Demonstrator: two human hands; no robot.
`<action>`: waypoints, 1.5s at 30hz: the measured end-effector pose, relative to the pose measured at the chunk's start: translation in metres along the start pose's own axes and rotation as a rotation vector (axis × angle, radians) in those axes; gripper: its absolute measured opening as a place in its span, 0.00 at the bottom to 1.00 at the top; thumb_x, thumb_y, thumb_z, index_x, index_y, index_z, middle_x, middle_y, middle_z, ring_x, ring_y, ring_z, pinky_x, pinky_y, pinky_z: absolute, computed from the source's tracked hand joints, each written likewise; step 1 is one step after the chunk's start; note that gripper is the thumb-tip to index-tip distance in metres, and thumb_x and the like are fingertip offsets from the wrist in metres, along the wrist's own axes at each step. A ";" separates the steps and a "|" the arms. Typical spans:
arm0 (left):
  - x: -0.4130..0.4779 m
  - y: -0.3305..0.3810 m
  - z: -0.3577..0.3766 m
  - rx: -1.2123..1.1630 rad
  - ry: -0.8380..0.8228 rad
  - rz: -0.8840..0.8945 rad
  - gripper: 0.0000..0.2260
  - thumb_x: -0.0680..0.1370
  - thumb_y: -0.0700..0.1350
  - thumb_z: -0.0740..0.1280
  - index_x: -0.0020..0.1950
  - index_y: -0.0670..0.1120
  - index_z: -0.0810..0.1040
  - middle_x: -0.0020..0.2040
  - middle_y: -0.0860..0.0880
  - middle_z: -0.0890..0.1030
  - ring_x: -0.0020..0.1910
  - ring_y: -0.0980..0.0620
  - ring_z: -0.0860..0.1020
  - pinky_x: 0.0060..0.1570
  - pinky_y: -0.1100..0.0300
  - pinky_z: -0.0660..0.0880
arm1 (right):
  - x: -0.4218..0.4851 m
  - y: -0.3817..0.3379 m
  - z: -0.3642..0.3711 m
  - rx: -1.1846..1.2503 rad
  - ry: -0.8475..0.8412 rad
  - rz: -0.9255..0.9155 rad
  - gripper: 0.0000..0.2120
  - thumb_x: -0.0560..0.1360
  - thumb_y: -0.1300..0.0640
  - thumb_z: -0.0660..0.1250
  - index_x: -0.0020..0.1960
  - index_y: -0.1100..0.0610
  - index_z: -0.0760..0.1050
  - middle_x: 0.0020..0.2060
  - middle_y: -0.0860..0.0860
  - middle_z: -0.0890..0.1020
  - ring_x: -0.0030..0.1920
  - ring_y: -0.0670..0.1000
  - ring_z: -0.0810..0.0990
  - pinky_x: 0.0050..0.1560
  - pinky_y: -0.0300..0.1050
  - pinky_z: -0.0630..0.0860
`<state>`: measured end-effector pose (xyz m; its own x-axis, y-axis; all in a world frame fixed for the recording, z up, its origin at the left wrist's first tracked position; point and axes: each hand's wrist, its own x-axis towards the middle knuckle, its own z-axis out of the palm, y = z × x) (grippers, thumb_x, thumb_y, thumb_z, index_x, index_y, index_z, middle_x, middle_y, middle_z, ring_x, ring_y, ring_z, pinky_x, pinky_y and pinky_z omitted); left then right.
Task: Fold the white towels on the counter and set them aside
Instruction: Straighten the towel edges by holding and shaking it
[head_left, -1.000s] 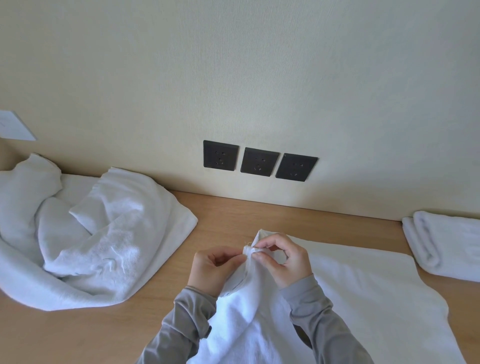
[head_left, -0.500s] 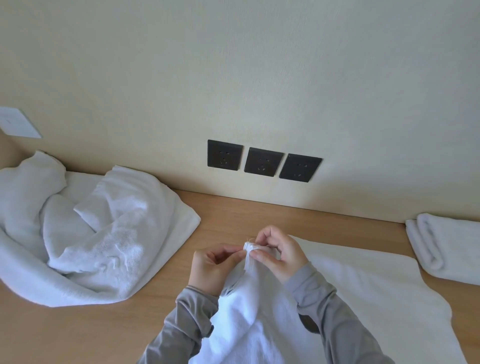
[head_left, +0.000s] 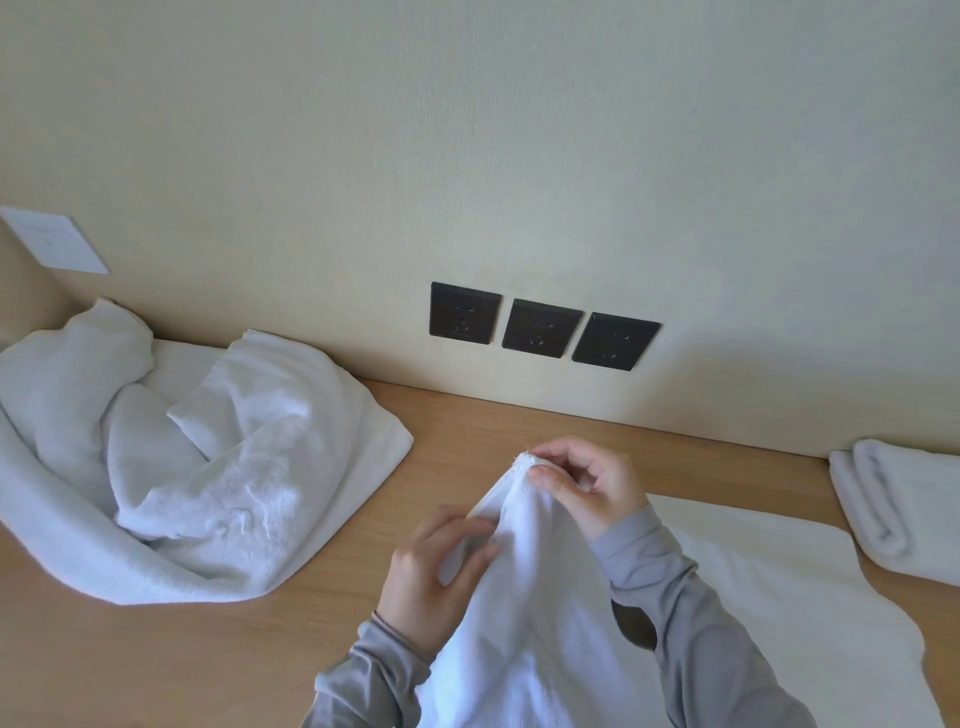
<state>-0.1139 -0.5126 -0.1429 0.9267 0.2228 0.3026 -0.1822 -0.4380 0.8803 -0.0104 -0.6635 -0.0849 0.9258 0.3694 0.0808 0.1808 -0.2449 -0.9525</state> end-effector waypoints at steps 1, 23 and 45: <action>-0.004 -0.003 0.001 0.006 -0.036 -0.027 0.08 0.71 0.46 0.71 0.49 0.47 0.83 0.47 0.57 0.78 0.46 0.65 0.76 0.47 0.75 0.69 | 0.001 -0.001 -0.001 0.010 0.017 -0.009 0.12 0.70 0.70 0.69 0.42 0.53 0.79 0.33 0.37 0.82 0.35 0.36 0.78 0.38 0.25 0.70; 0.010 -0.062 -0.046 0.270 -0.396 -0.221 0.07 0.69 0.49 0.75 0.35 0.49 0.79 0.43 0.55 0.74 0.39 0.57 0.75 0.44 0.60 0.72 | 0.001 -0.007 -0.129 0.099 0.487 -0.109 0.17 0.72 0.72 0.65 0.37 0.51 0.81 0.31 0.39 0.83 0.35 0.36 0.79 0.41 0.27 0.74; 0.164 0.179 -0.085 0.243 0.028 0.663 0.13 0.75 0.52 0.65 0.38 0.45 0.81 0.42 0.54 0.79 0.43 0.62 0.77 0.45 0.69 0.72 | -0.009 -0.100 -0.275 0.269 0.791 -0.386 0.21 0.75 0.70 0.62 0.40 0.47 0.82 0.34 0.42 0.84 0.38 0.39 0.80 0.45 0.31 0.75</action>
<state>-0.0230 -0.4806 0.0957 0.6366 -0.1375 0.7588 -0.6237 -0.6705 0.4018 0.0541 -0.8891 0.0903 0.7925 -0.3624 0.4905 0.5332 0.0214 -0.8457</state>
